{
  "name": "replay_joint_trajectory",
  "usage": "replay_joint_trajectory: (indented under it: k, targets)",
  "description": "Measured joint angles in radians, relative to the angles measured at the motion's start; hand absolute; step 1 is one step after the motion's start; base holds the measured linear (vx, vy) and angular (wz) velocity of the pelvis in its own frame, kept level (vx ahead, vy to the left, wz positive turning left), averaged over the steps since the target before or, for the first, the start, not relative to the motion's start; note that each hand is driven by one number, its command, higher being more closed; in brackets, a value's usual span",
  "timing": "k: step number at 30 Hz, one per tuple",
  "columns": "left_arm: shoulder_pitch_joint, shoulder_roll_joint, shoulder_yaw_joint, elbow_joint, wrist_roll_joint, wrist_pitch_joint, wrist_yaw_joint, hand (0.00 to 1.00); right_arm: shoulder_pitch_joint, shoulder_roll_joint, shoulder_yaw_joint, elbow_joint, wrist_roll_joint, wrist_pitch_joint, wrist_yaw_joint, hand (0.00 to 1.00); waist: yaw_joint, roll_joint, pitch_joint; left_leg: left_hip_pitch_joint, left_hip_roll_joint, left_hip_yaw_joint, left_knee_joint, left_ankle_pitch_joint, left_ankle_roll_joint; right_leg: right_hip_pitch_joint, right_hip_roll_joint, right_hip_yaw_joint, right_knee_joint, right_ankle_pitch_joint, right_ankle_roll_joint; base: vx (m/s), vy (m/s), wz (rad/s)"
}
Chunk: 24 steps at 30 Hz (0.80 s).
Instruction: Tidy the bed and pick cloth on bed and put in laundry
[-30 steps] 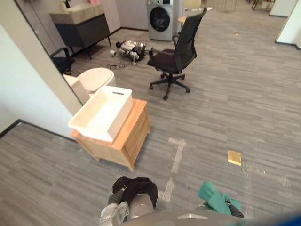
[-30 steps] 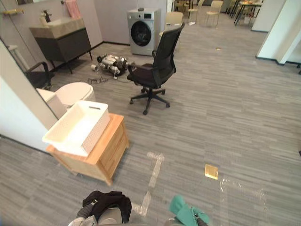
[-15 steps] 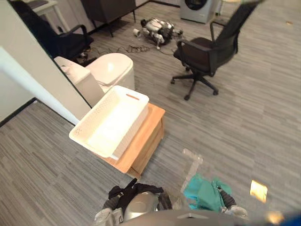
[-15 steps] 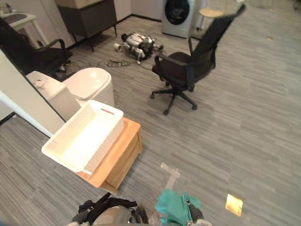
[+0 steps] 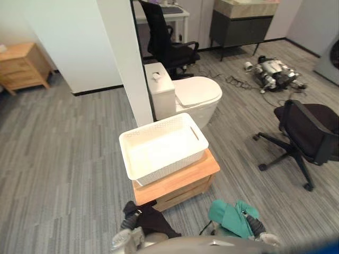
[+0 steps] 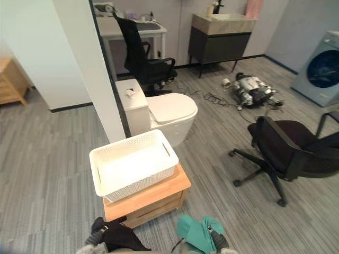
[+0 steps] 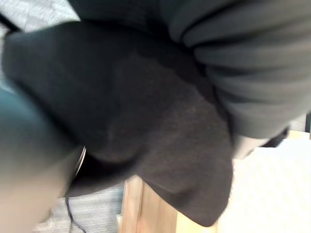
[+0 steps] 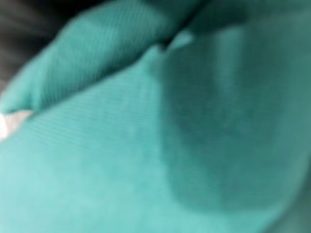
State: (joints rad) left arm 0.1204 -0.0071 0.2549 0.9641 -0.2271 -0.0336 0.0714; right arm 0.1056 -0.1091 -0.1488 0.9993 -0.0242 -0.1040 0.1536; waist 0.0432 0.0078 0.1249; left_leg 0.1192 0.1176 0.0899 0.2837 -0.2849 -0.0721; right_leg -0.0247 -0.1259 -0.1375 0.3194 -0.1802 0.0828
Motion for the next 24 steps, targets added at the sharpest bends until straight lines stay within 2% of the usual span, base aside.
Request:
replay_joint_trajectory:
  k: [1, 3, 4, 9, 14, 17, 20, 21, 23, 24]
  targets:
    - [0.000, -0.002, -0.007, 0.000, 0.005, 0.000, 0.001, 1.00, 0.008, 0.000, -0.002, 0.002, 0.005, 0.004, 0.000, 1.00, -0.002, 0.001, -0.001, 0.002, 0.034, 0.129, -0.011, 0.021, -0.006, 0.061, -0.012, -0.081, -0.045, 0.003, -0.005, 0.06, -0.190, 1.55]
    - [0.000, 0.003, -0.016, 0.002, 0.010, -0.002, 0.001, 1.00, 0.008, -0.002, -0.005, 0.019, 0.024, 0.010, 0.001, 1.00, -0.003, -0.002, -0.001, 0.010, 0.045, 0.209, -0.041, 0.049, -0.008, 0.108, -0.028, -0.154, -0.075, 0.003, -0.004, 0.03, -0.117, 1.31]
    - [0.002, 0.012, -0.027, 0.002, 0.012, -0.011, 0.000, 1.00, -0.002, -0.003, -0.005, 0.036, 0.033, 0.012, 0.003, 1.00, 0.008, -0.009, -0.002, 0.015, 0.028, 0.213, -0.075, 0.080, -0.003, 0.128, -0.043, -0.181, -0.095, 0.009, 0.005, -0.02, -0.037, 0.86]
    - [0.010, 0.057, -0.055, 0.023, 0.027, -0.043, -0.004, 1.00, -0.025, 0.025, -0.041, 0.064, 0.082, 0.013, 0.018, 1.00, 0.002, -0.021, 0.005, 0.045, -0.030, 0.170, -0.229, 0.175, 0.011, 0.170, -0.057, -0.226, -0.190, 0.061, 0.025, 0.00, 0.022, 0.34]
    - [0.033, 0.098, -0.068, 0.054, 0.078, -0.048, -0.022, 1.00, -0.017, 0.030, -0.091, 0.075, 0.160, 0.016, 0.016, 1.00, -0.009, -0.040, 0.015, 0.091, -0.049, 0.143, -0.303, 0.212, 0.013, 0.210, -0.064, -0.261, -0.213, 0.065, 0.028, 0.00, 0.006, 0.17]
    - [0.037, 0.108, -0.096, 0.054, 0.097, -0.048, -0.028, 1.00, -0.014, 0.033, -0.120, 0.079, 0.220, 0.012, -0.035, 1.00, -0.015, -0.040, 0.018, 0.095, -0.063, 0.126, -0.343, 0.237, 0.017, 0.205, -0.067, -0.275, -0.213, 0.066, 0.031, -0.01, 0.009, 0.19]
    - [0.040, 0.114, -0.100, 0.054, 0.102, -0.048, -0.031, 1.00, -0.018, 0.041, -0.159, 0.078, 0.254, -0.011, -0.100, 1.00, -0.026, -0.046, 0.026, 0.109, -0.078, 0.115, -0.372, 0.252, 0.024, 0.190, -0.086, -0.287, -0.155, 0.036, 0.038, -0.01, 0.019, 0.17]
    - [0.041, 0.126, -0.105, 0.054, 0.102, -0.046, -0.035, 1.00, -0.028, 0.045, -0.179, 0.076, 0.279, -0.025, -0.141, 1.00, -0.026, -0.056, 0.033, 0.110, -0.087, 0.109, -0.383, 0.255, 0.026, 0.162, -0.105, -0.272, -0.091, 0.015, 0.038, -0.03, 0.042, 0.09]
    - [0.035, 0.144, -0.140, 0.053, 0.103, -0.040, -0.046, 1.00, -0.040, 0.047, -0.209, 0.053, 0.299, -0.043, -0.192, 1.00, -0.033, -0.053, 0.050, 0.113, -0.087, 0.071, -0.385, 0.243, 0.031, 0.130, -0.117, -0.207, 0.007, 0.015, 0.037, -0.04, 0.036, 0.39]
    - [0.035, 0.155, -0.149, 0.053, 0.102, -0.036, -0.056, 1.00, -0.041, 0.046, -0.228, 0.034, 0.306, -0.050, -0.219, 1.00, -0.043, -0.061, 0.055, 0.116, -0.085, 0.047, -0.386, 0.240, 0.036, 0.109, -0.123, -0.159, 0.079, 0.021, 0.035, -0.02, 0.010, 0.63]
